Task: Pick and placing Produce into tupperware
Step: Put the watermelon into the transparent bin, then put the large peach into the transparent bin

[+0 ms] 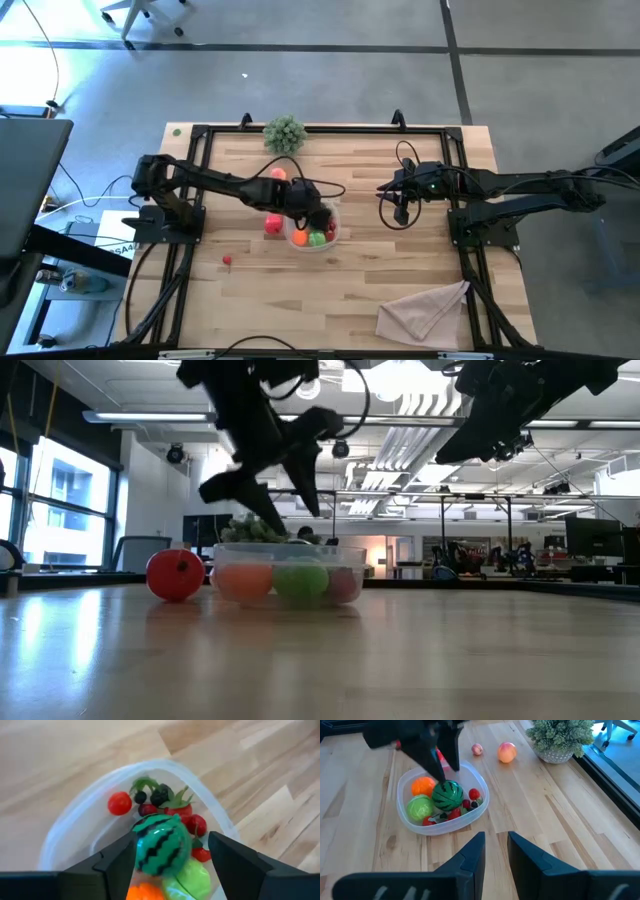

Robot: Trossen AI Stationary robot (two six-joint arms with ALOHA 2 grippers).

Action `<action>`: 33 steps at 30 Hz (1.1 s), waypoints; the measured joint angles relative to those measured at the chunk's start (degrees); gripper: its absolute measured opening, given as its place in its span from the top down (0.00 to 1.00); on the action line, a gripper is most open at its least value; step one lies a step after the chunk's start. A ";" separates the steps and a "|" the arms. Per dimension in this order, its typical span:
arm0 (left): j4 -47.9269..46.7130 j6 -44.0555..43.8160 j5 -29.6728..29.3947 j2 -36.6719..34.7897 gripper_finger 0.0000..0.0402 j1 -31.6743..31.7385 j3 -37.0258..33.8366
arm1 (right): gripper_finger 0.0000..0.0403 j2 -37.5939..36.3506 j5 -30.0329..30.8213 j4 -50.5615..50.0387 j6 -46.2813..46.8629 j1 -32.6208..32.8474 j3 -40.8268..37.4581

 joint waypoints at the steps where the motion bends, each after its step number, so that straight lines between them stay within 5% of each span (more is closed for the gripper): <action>1: -3.07 -0.65 -0.51 -0.06 0.42 0.00 1.88 | 0.82 0.00 0.00 -0.03 0.00 0.01 0.00; 7: -20.93 -15.49 -7.45 -0.08 0.35 0.00 12.43 | 0.82 0.00 -0.01 -0.02 0.00 0.01 0.00; 17: -37.46 -49.38 -19.81 1.05 0.02 0.53 16.73 | 0.82 0.00 0.00 -0.04 0.00 -0.01 0.00; 26: -39.18 -46.24 -15.73 1.21 0.05 5.68 13.83 | 0.82 0.00 -0.01 -0.40 0.00 0.00 0.00; 33: -38.82 -37.15 -5.26 1.23 0.03 13.48 13.19 | 0.82 0.00 -0.01 -0.44 0.00 0.01 0.00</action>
